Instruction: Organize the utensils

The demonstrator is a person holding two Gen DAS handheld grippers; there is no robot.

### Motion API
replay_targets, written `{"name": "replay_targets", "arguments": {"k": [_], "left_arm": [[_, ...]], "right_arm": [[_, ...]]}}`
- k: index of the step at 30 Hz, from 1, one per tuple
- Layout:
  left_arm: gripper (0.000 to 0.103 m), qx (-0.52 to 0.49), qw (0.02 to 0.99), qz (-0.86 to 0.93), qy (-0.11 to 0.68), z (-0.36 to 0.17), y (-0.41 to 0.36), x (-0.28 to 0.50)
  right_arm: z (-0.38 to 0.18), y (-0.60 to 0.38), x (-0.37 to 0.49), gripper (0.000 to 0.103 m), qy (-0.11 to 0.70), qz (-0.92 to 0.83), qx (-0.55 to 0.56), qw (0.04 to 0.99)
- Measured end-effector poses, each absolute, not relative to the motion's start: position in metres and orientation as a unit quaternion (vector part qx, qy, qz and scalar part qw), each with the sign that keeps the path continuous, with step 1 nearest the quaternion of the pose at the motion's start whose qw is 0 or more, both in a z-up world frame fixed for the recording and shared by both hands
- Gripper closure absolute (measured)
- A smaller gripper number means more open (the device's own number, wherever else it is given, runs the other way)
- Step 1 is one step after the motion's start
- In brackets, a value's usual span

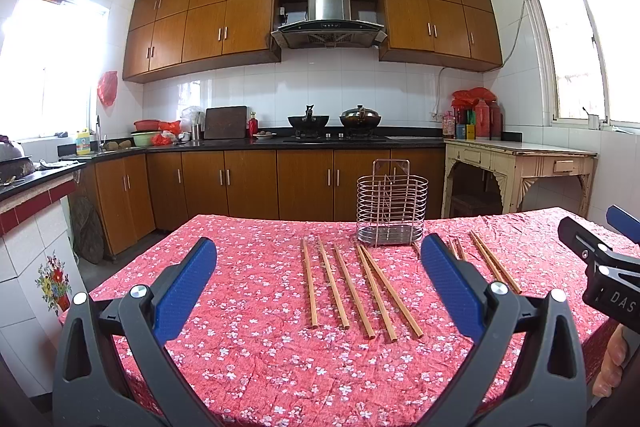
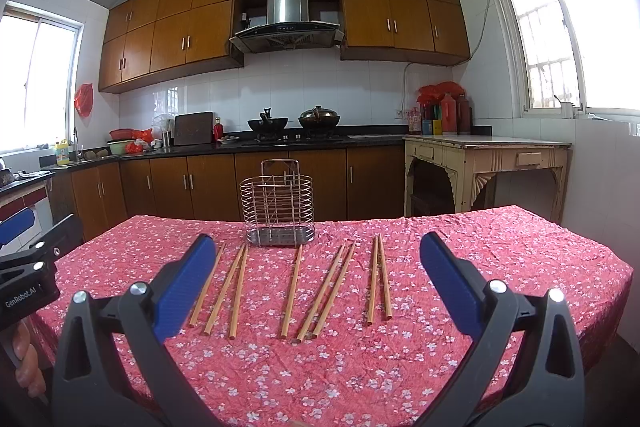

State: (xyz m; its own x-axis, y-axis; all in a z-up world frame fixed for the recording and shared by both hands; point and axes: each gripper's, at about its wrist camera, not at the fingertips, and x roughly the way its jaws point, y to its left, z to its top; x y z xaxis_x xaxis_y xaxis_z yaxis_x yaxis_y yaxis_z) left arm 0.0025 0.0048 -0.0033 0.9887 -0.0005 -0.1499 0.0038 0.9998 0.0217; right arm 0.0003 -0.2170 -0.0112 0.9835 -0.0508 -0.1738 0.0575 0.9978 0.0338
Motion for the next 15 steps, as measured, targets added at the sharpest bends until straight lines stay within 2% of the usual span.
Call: {"name": "replay_targets", "arguments": {"k": [10,15], "left_arm": [[0.002,0.008,0.997,0.002,0.078,-0.003,0.005,0.003],[0.002,0.003,0.994,0.026,0.108,-0.009,0.007,0.014]], "right_arm": [[-0.012,-0.217,0.001,0.004,0.089,-0.028,0.021,0.995],[-0.021,-0.227,0.014,0.004,0.120,-0.042,0.033,0.991]]}}
